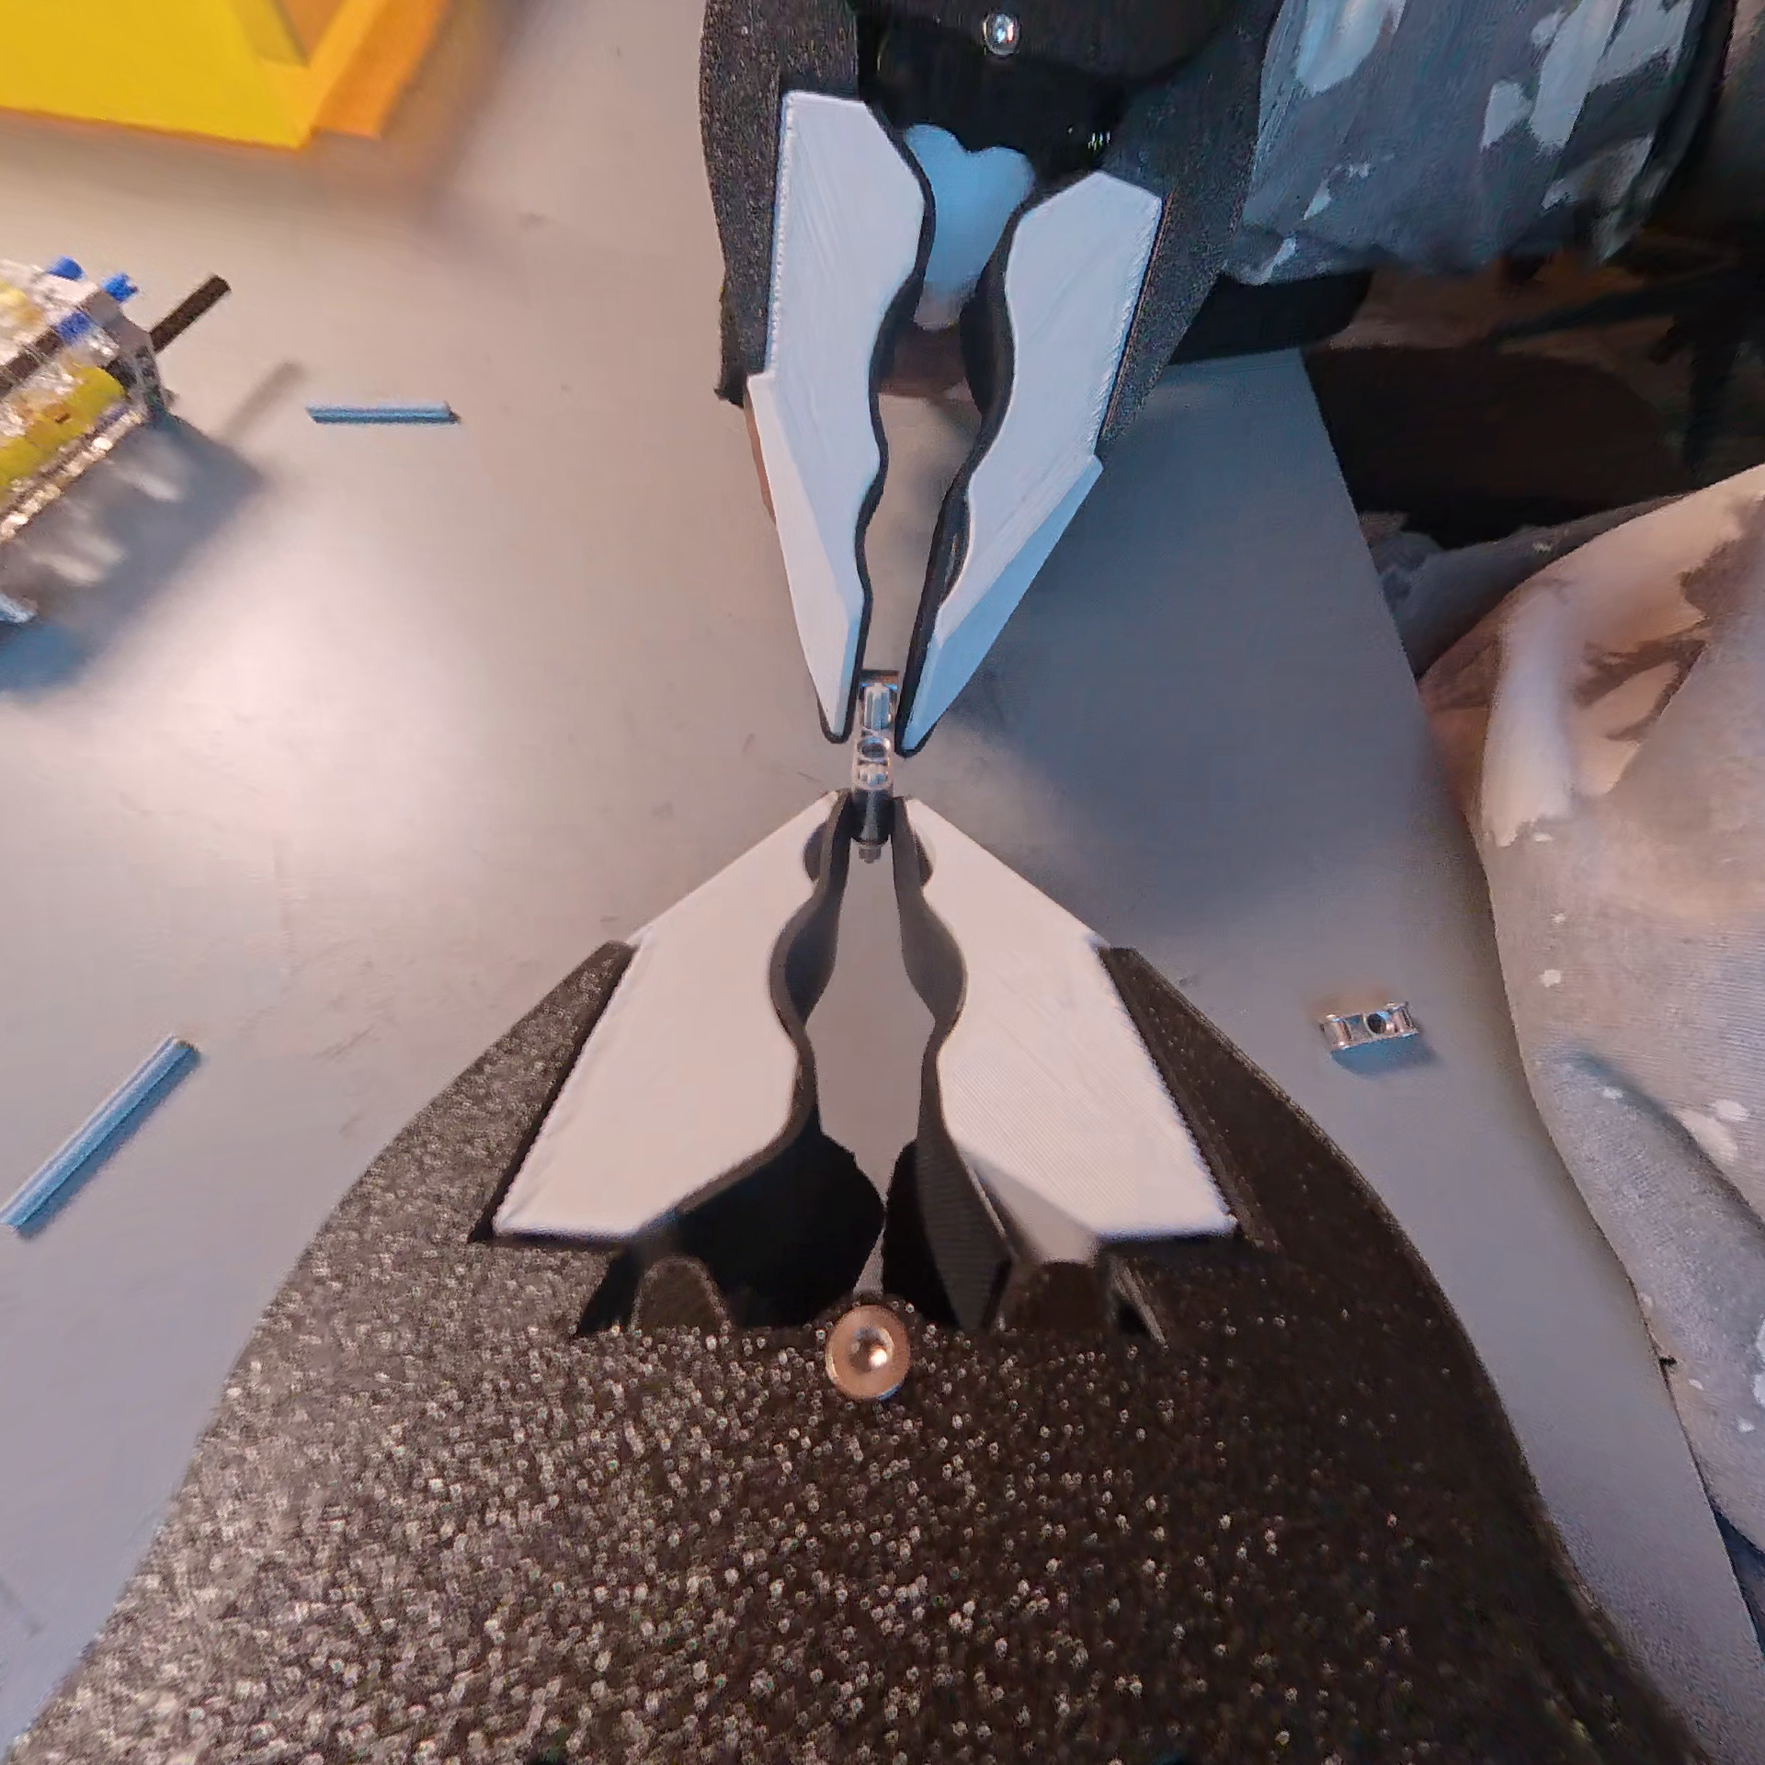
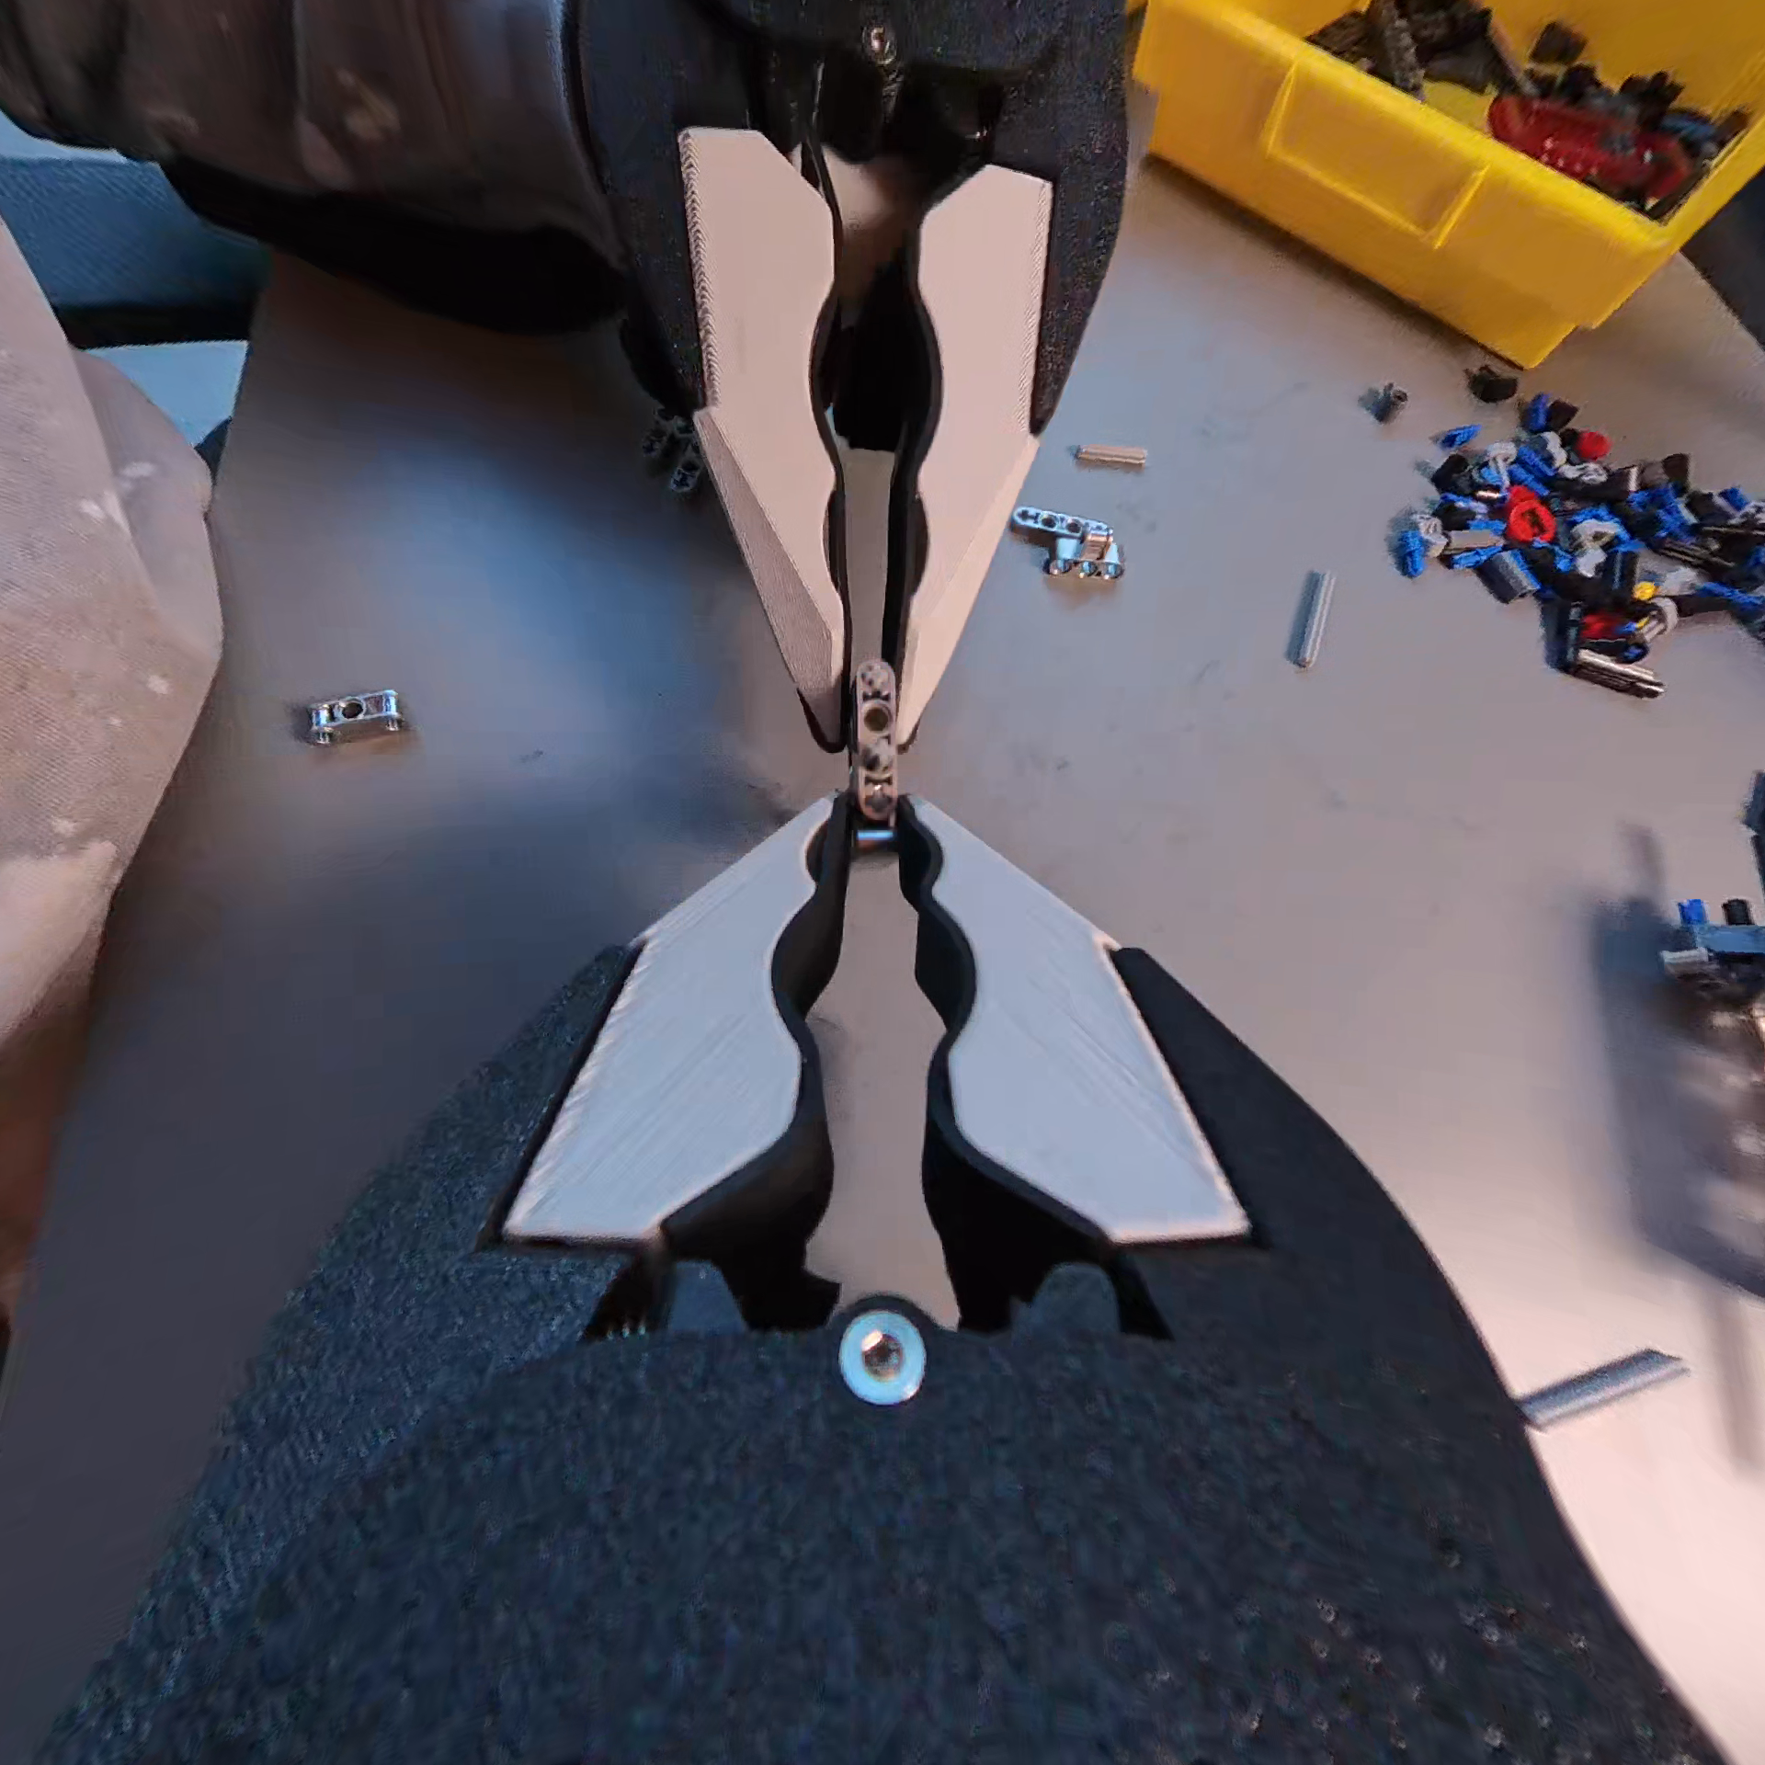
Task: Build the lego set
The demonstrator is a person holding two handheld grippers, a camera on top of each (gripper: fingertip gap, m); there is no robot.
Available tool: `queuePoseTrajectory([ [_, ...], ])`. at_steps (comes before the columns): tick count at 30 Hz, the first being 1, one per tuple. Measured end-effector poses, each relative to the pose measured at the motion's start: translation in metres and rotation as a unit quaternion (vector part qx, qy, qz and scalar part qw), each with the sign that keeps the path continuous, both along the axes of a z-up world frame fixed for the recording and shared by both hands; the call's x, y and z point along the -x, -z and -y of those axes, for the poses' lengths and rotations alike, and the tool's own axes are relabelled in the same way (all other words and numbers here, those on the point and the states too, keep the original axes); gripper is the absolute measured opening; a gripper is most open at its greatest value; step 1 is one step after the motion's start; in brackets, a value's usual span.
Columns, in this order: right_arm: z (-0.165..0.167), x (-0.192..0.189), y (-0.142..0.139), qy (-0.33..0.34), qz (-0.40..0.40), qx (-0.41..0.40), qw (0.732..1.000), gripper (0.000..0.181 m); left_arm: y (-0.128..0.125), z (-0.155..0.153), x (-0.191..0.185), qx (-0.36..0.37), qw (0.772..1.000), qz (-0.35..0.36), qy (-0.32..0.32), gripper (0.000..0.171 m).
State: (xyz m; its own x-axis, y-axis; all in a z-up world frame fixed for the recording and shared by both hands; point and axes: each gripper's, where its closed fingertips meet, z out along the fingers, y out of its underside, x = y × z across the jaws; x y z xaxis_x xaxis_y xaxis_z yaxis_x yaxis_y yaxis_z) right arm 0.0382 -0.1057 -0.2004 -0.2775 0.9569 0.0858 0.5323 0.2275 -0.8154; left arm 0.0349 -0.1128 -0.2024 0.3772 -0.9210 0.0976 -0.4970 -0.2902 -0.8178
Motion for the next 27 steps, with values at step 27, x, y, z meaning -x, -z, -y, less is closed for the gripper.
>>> queuePoseTrajectory([
  [27,0.004,0.001,0.004,-0.004,0.077,0.034,0.996,0.006,0.001,0.003,0.002,0.039,0.999,0.037,-0.002,0.006],
])
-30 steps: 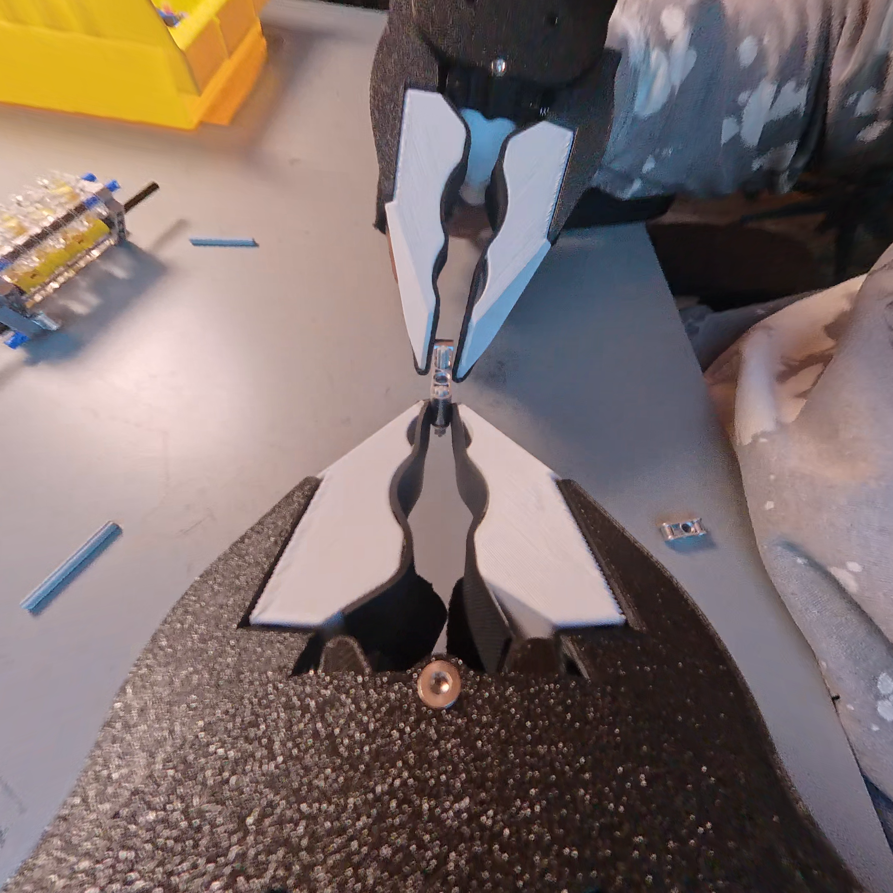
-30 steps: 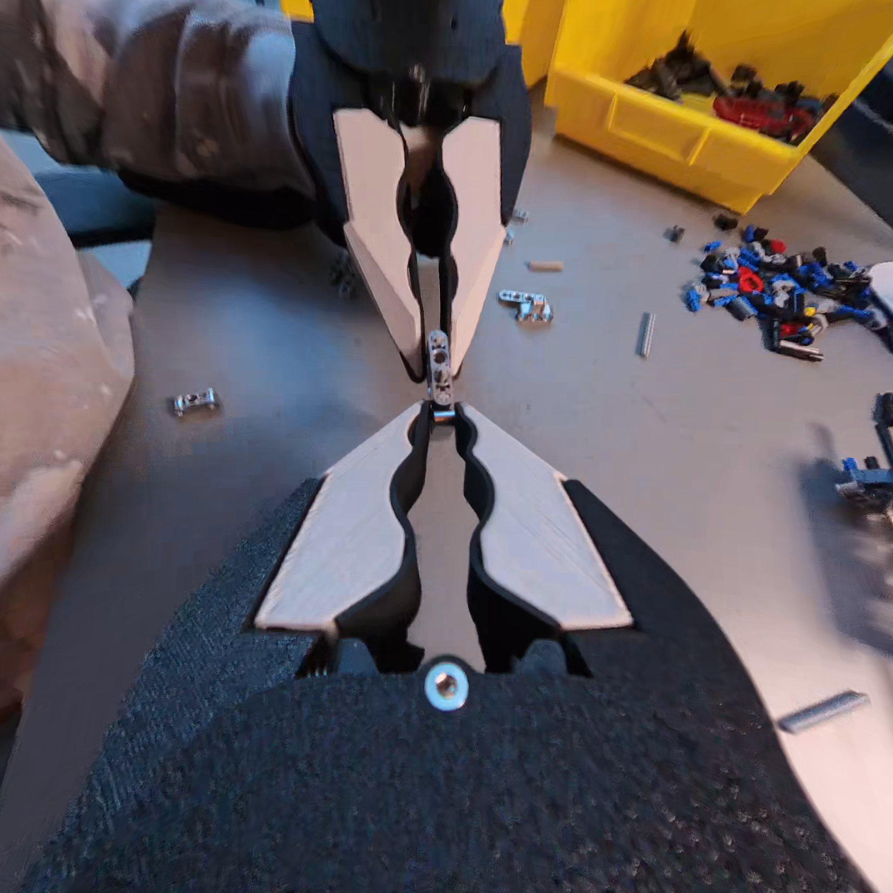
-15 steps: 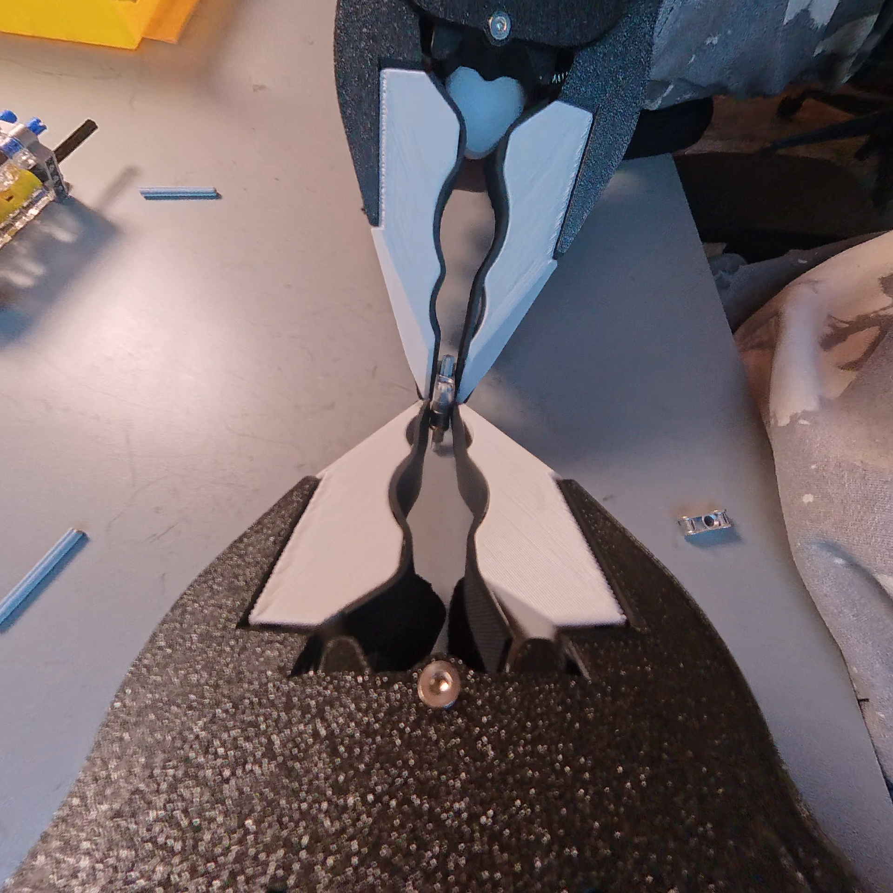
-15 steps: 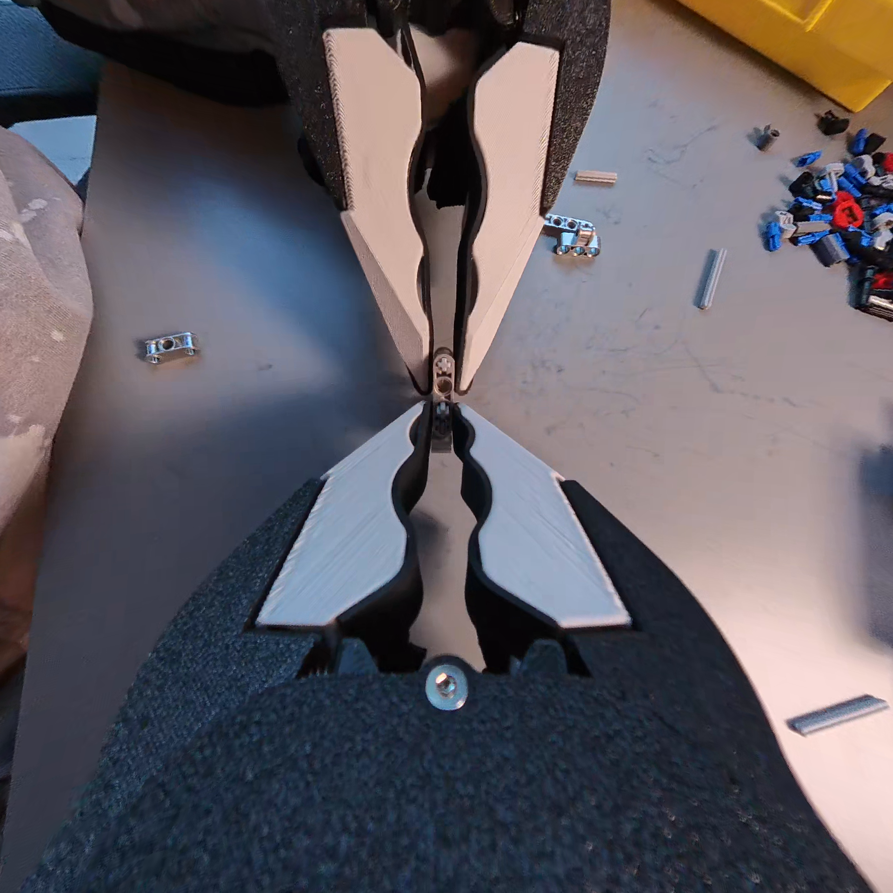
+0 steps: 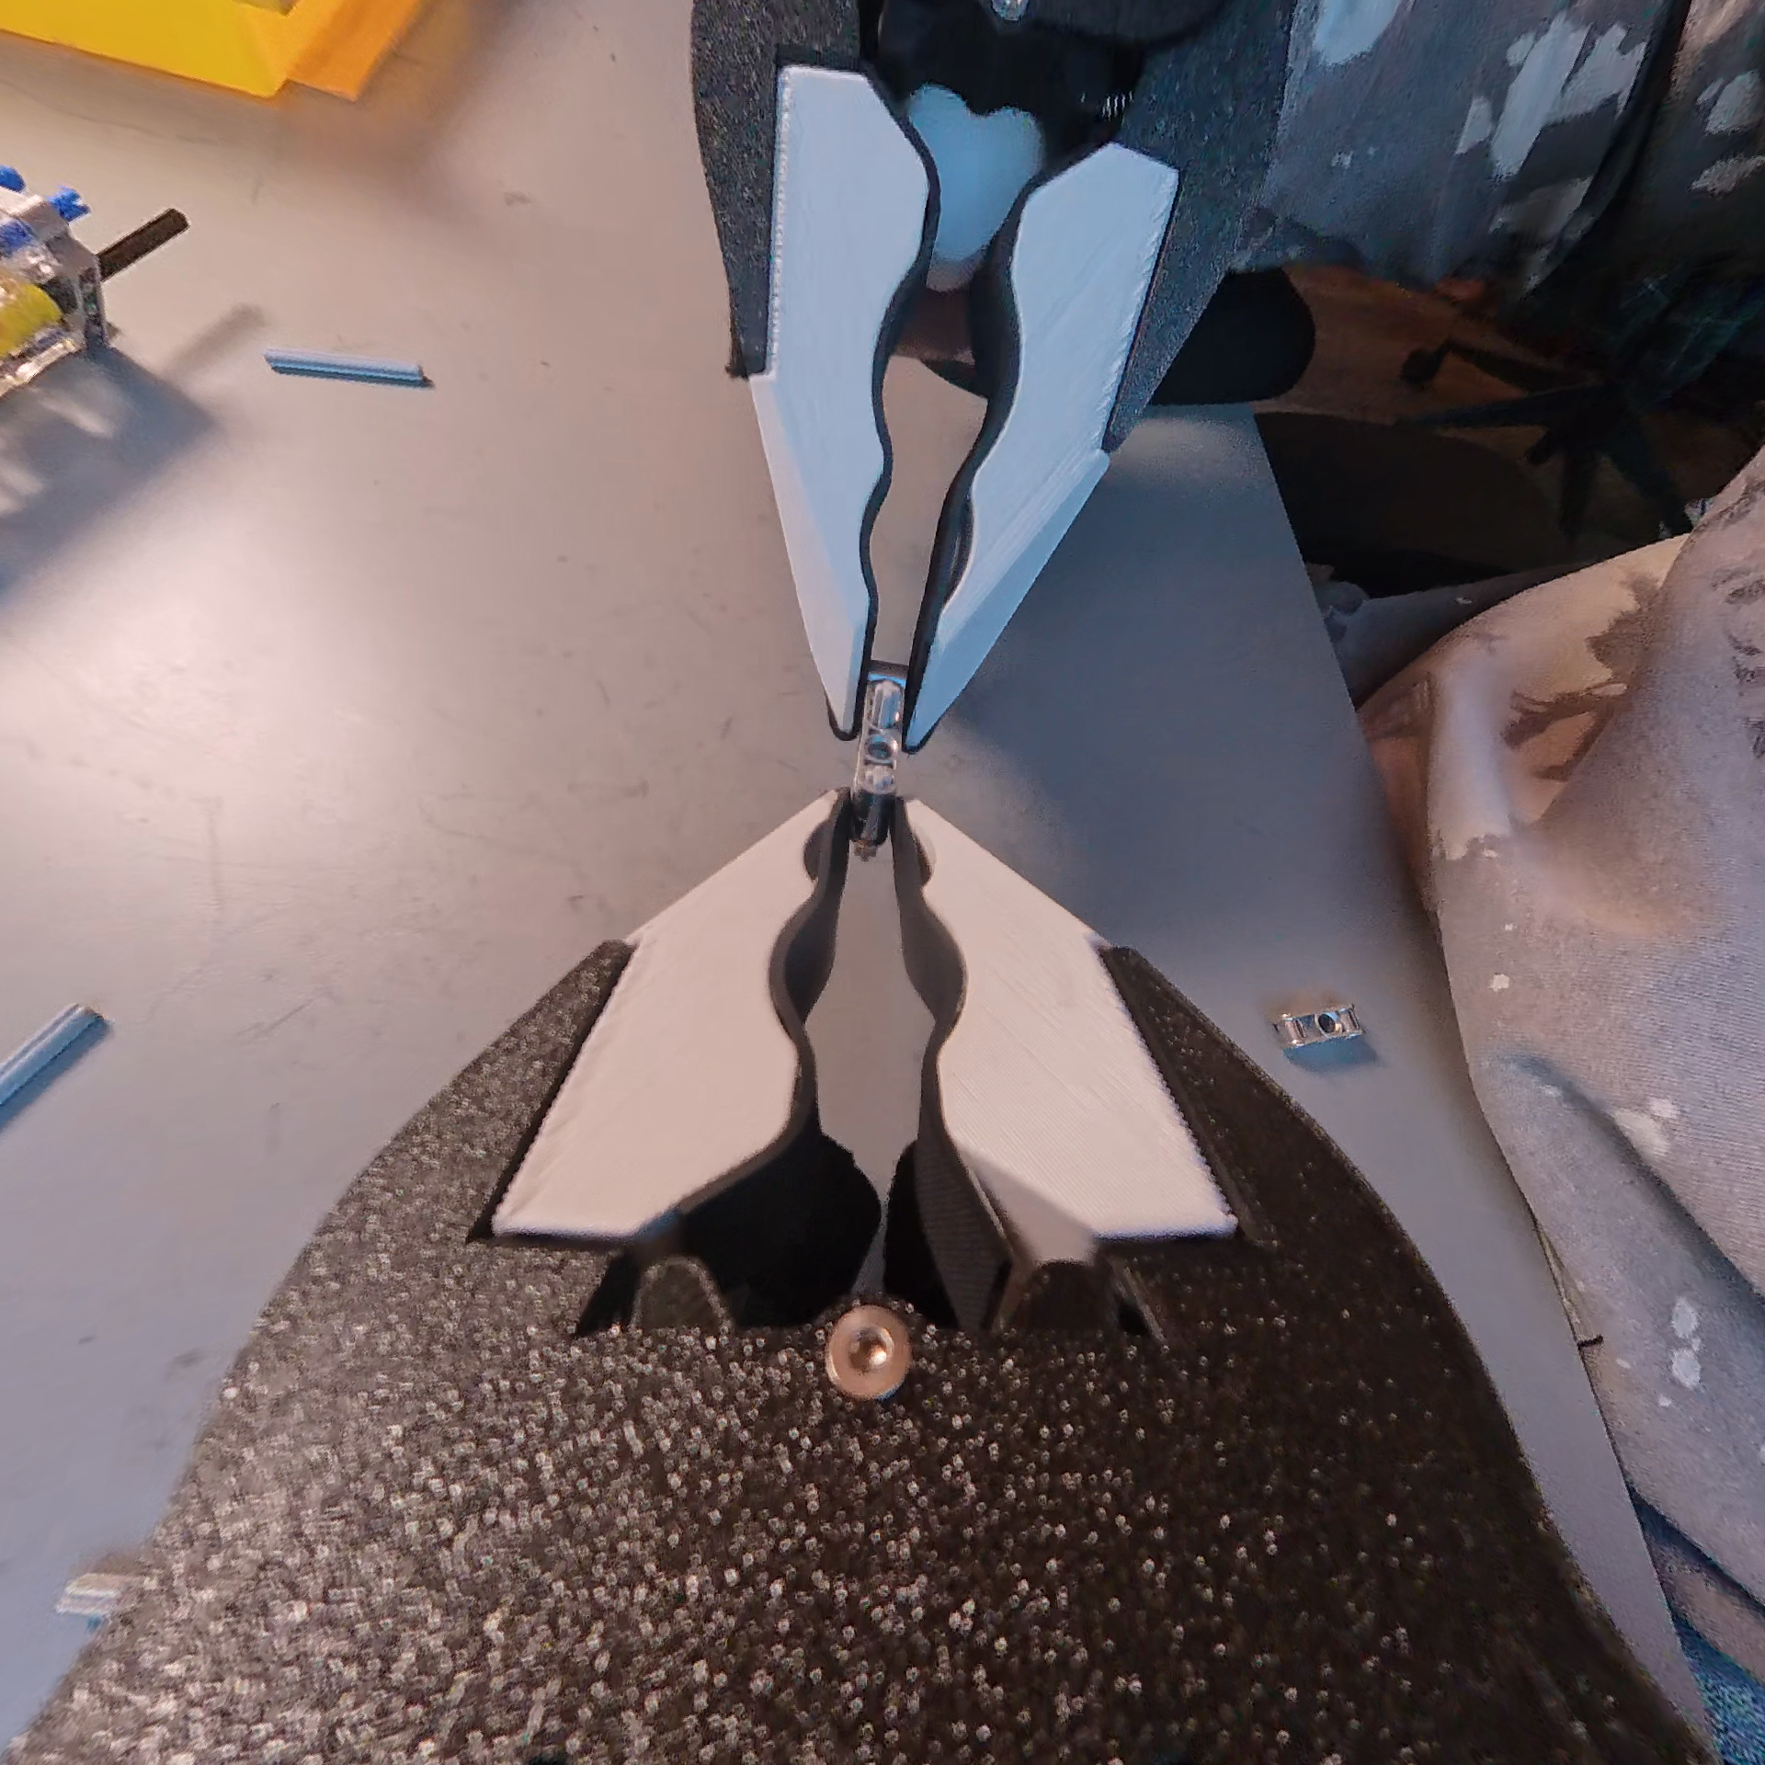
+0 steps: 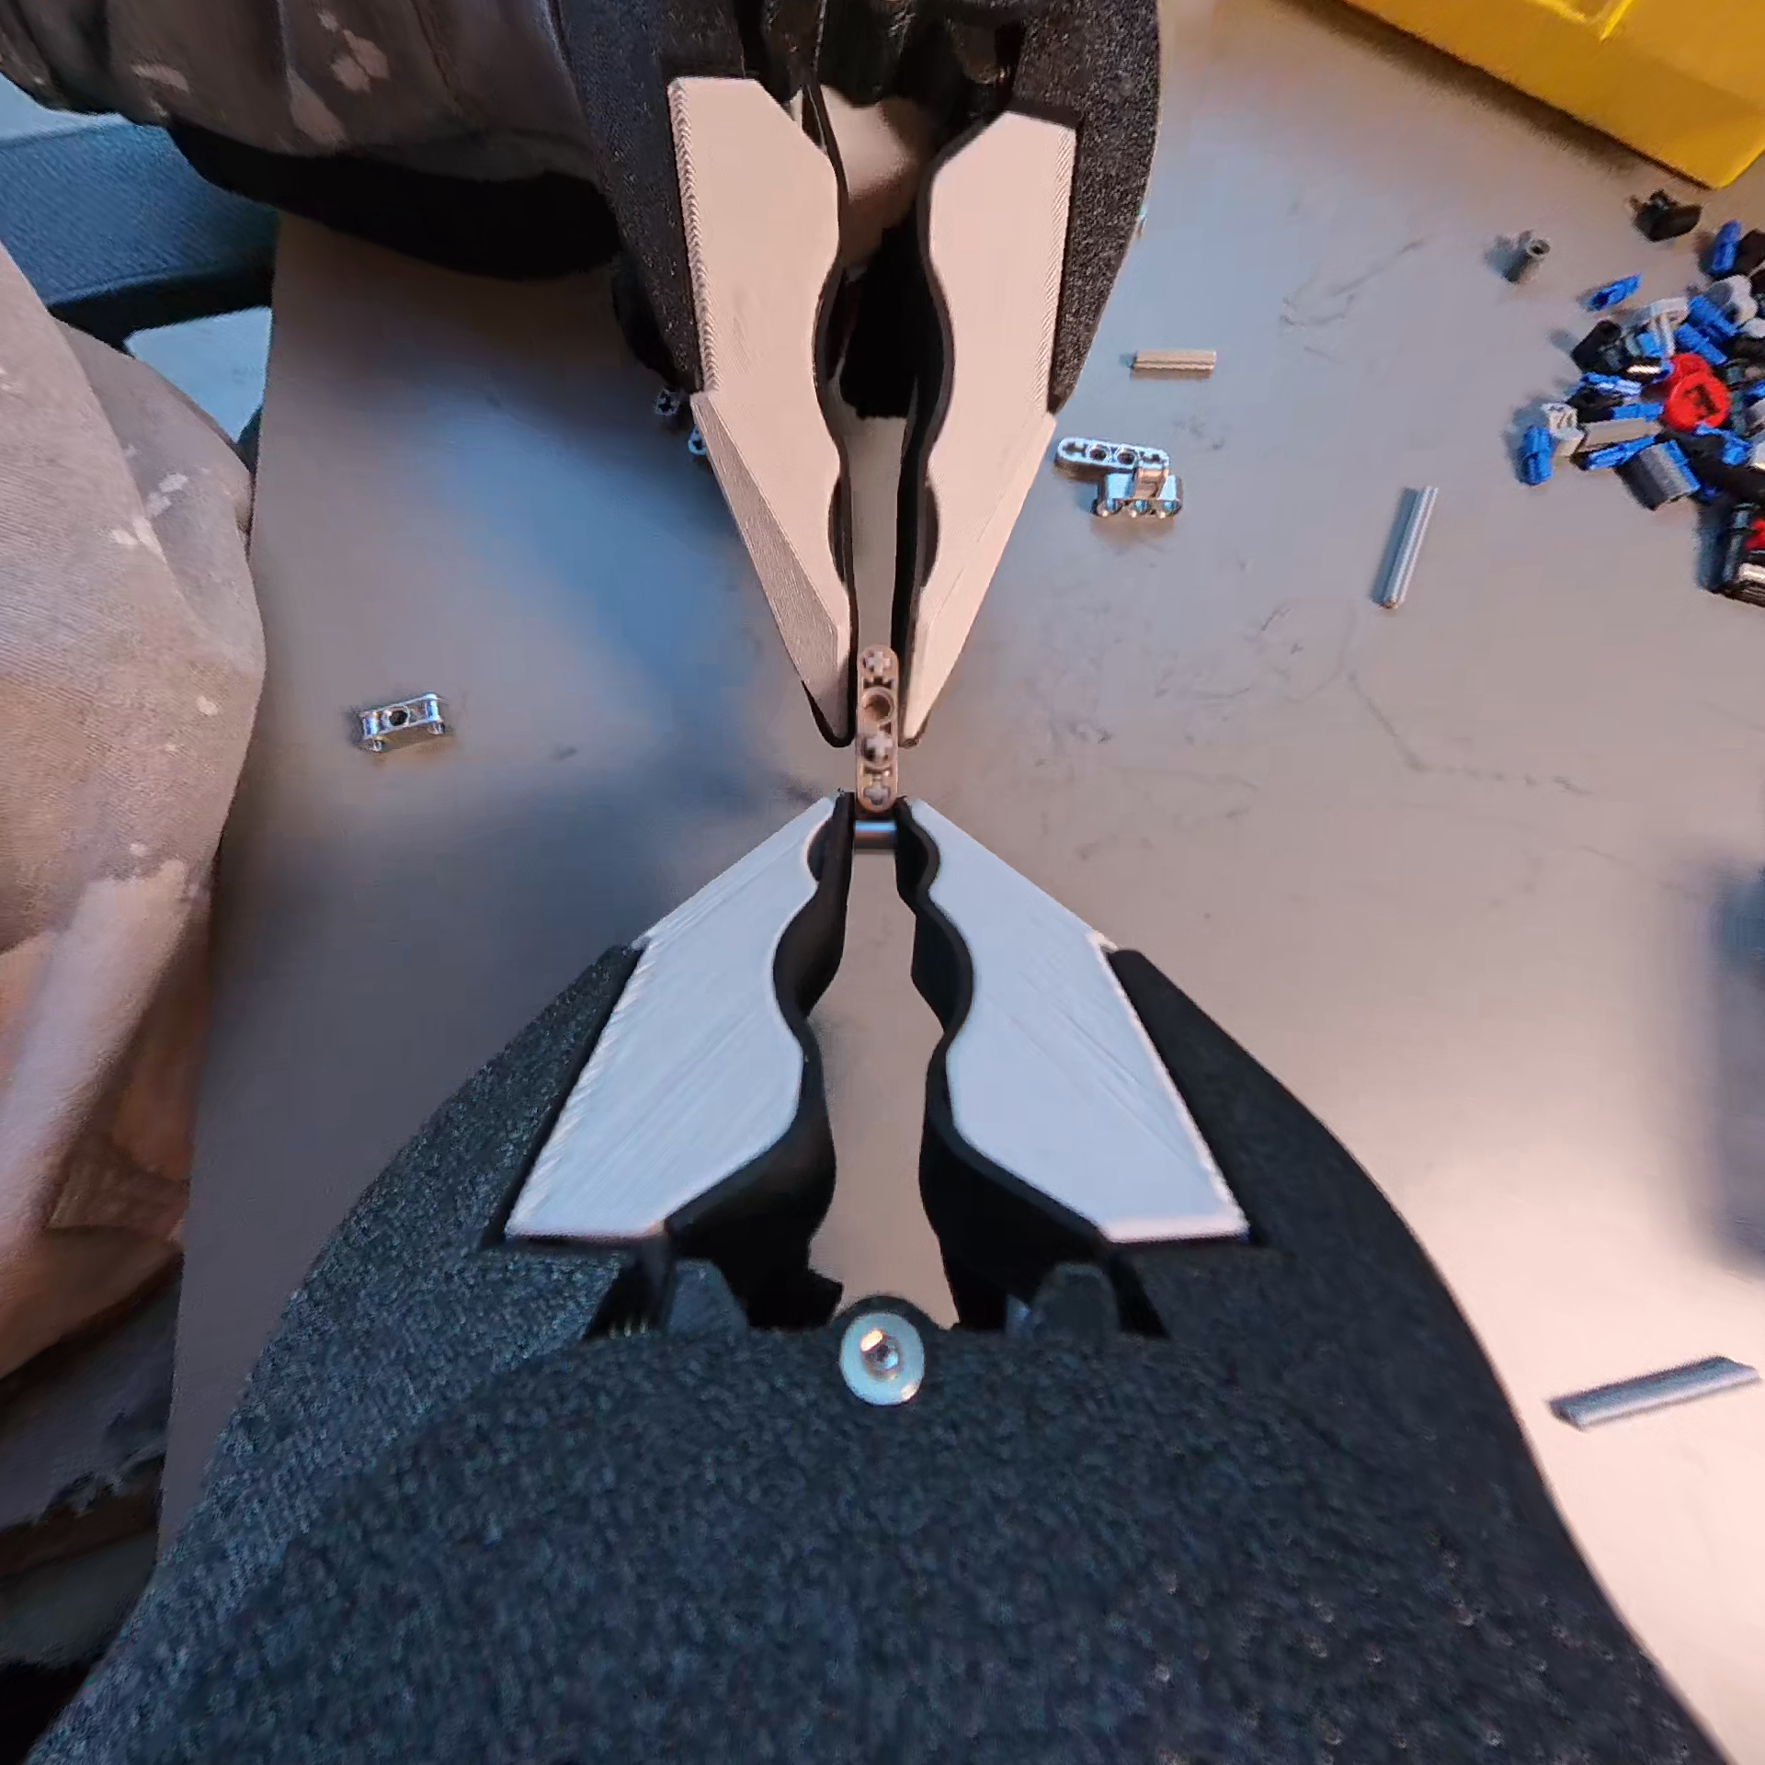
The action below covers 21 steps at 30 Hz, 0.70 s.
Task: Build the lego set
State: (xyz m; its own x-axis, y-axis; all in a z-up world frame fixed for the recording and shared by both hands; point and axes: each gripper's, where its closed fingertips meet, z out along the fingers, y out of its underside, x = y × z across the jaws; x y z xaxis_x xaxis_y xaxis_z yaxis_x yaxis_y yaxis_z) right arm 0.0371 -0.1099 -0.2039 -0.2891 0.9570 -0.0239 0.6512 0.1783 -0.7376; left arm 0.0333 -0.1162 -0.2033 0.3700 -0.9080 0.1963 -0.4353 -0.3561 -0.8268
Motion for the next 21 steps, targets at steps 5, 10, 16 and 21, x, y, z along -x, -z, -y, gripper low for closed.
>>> queuePoseTrajectory([
  [5,0.002,-0.005,0.002,-0.007,0.066,-0.012,0.998,0.006,-0.004,0.001,-0.006,-0.016,1.000,-0.004,0.004,0.006],
  [10,0.003,-0.005,0.011,-0.006,0.093,-0.005,0.996,0.006,0.005,0.001,-0.005,-0.012,0.999,-0.035,0.007,0.006],
  [16,0.001,0.000,0.009,-0.006,0.077,-0.047,0.996,0.006,0.008,0.002,-0.003,-0.002,0.999,-0.051,0.011,0.005],
  [21,0.002,-0.002,0.008,-0.015,0.083,-0.052,0.995,0.005,0.007,0.002,-0.005,0.002,0.998,-0.057,0.017,0.006],
])
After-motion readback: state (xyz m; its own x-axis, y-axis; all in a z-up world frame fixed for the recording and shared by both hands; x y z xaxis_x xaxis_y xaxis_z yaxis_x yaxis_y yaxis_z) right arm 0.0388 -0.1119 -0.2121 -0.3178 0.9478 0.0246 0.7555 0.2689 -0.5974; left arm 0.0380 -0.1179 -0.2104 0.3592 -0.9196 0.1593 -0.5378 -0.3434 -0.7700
